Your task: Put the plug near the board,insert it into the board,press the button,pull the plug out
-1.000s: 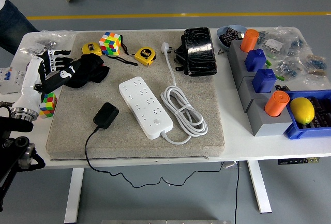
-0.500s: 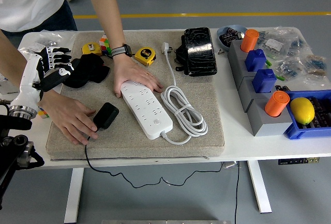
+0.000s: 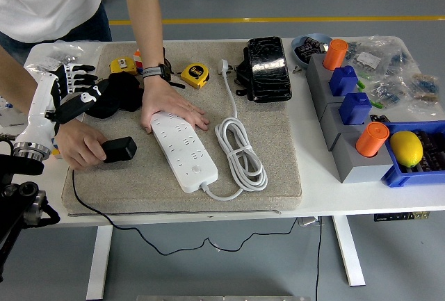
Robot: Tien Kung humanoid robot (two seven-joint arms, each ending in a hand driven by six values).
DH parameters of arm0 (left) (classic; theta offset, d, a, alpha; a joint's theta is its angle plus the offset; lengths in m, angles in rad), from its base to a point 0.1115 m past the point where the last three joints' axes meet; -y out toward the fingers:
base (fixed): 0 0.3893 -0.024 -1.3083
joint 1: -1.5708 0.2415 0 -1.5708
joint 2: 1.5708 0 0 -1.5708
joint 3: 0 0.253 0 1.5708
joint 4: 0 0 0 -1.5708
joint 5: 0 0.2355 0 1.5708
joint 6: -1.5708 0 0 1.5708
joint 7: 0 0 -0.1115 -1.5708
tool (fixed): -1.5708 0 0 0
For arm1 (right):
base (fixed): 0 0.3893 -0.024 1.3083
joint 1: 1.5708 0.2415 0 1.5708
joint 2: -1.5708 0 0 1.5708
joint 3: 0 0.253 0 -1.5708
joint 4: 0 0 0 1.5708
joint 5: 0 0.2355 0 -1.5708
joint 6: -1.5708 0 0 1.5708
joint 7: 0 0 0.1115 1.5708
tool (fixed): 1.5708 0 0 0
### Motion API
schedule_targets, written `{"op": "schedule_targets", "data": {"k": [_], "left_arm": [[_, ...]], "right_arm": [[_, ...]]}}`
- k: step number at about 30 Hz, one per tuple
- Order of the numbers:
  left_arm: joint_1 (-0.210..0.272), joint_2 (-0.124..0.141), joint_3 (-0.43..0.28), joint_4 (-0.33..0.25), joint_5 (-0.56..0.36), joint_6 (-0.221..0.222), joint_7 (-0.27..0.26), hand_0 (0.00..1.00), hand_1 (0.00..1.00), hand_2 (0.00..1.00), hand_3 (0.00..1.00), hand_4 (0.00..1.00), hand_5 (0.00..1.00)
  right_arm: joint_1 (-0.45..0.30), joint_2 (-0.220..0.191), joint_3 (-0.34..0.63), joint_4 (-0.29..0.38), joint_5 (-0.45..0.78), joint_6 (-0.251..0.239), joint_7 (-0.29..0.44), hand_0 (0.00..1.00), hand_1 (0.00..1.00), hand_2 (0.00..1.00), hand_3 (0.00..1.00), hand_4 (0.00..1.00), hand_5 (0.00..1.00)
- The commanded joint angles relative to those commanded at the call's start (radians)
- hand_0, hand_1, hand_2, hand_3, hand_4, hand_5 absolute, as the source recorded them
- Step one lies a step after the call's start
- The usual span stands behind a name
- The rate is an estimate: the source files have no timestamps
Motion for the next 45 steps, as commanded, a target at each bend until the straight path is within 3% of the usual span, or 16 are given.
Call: {"op": "schedule_targets", "data": {"k": [45], "left_arm": [[-0.001, -0.003, 0.009, -0.005, 0.001, -0.002, 0.005, 0.504, 0.595, 0.576, 0.603, 0.893, 0.360]], "right_arm": [[-0.003, -0.001, 0.000, 0.000, -0.002, 0.004, 0.002, 0.497, 0.601, 0.569, 0.513, 0.859, 0.399]]}}
